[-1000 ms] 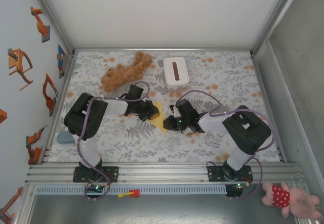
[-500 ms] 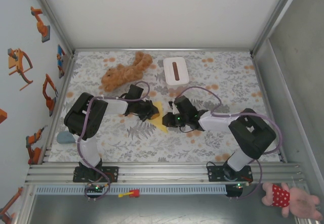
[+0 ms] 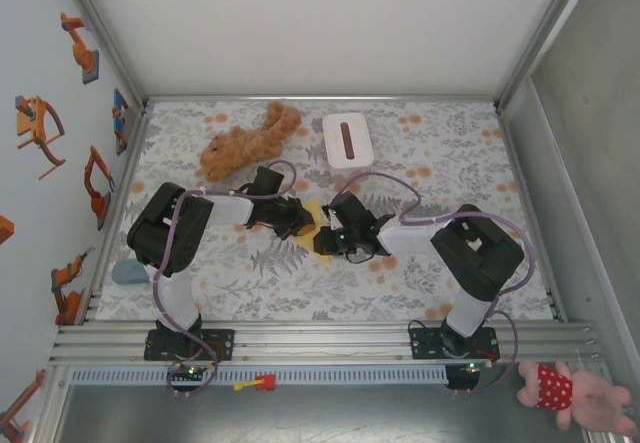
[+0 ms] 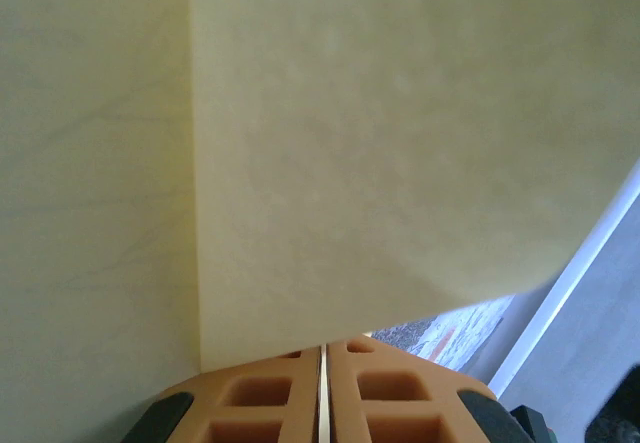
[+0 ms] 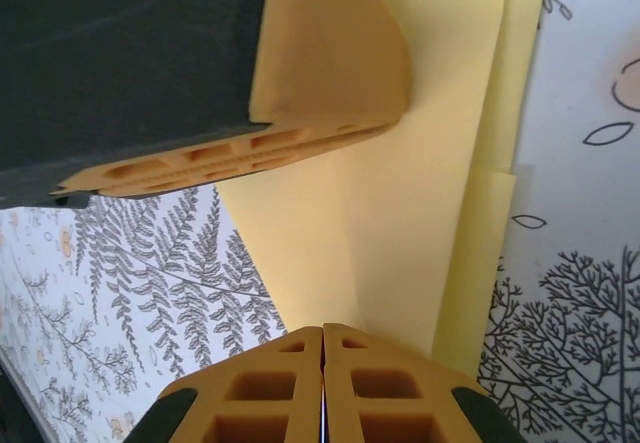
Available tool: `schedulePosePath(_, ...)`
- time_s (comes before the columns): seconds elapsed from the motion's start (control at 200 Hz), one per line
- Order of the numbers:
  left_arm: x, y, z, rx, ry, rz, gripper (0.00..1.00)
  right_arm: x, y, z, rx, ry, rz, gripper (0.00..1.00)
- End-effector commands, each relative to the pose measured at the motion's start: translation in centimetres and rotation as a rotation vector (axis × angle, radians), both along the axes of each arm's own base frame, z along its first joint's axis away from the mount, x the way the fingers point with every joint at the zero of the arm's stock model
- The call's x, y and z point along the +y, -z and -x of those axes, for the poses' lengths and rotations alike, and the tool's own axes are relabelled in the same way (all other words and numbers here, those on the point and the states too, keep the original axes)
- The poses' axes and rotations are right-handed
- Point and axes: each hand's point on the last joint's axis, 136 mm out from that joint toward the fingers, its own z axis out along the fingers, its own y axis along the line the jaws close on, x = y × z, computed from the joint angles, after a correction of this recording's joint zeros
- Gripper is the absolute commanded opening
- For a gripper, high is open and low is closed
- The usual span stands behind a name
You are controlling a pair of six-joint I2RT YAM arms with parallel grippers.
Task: Fold a paper plane with a square sheet of paper (pick it up from the middle)
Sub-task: Fourth fold the wing at the center of the table.
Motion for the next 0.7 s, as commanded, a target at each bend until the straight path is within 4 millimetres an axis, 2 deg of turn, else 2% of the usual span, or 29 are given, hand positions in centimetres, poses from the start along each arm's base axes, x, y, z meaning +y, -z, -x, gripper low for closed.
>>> schedulePosePath(0.0,2.0,3.7,1.9,0.099,-0.002,-0.118,0.1,-0.2,0.3,-0.4,-0.014,0.002,0.038,0.08)
schedulePosePath(0.506,2.5,4.5,2.3,0.133,-0.011,-0.151,0.1,-1.9,1.6,0.5,0.017,0.017,0.112,0.07)
schedulePosePath(0.696,3.1,5.0,2.5,0.154,-0.021,-0.18,0.1,-2.6,1.3,1.2,0.022,0.014,0.111,0.07)
